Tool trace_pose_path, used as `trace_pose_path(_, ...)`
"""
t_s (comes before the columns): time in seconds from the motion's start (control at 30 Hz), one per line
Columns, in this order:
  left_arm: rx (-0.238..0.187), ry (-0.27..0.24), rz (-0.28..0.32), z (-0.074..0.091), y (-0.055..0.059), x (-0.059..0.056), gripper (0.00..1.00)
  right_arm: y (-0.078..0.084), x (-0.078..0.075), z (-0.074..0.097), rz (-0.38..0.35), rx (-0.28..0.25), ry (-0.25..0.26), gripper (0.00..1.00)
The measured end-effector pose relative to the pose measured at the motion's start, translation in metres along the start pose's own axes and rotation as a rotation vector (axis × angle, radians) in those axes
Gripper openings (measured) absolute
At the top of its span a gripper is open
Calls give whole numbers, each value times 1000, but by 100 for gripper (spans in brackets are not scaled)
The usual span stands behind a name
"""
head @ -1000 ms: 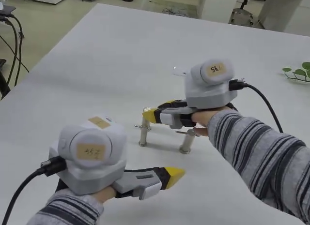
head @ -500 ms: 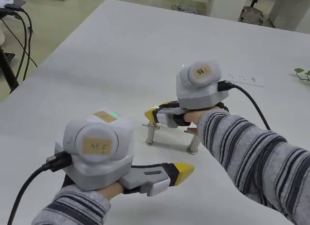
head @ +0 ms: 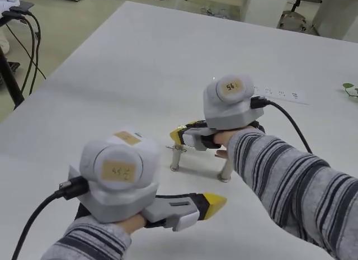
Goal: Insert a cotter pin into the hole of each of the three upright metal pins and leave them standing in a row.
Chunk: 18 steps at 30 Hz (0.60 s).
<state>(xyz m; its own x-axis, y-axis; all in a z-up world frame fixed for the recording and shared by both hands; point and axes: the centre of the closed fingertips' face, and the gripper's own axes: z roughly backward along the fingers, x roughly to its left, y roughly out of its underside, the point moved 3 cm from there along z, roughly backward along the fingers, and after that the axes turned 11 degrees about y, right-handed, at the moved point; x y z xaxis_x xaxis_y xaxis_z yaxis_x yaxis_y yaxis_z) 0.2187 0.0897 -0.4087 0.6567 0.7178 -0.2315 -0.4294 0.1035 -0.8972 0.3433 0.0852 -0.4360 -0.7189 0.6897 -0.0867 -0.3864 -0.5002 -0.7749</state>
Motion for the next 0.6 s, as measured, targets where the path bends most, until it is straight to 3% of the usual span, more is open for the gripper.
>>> trace_pose_path(0.27, 16, 5, -12, -1, 2, -1, 98, 3, -4, 4, 3, 19, 8, 8)
trace_pose_path(0.6, 36, 23, -46, -4, 3, -7, 98, 10, -28, 21, 3, 29, 51, 8)
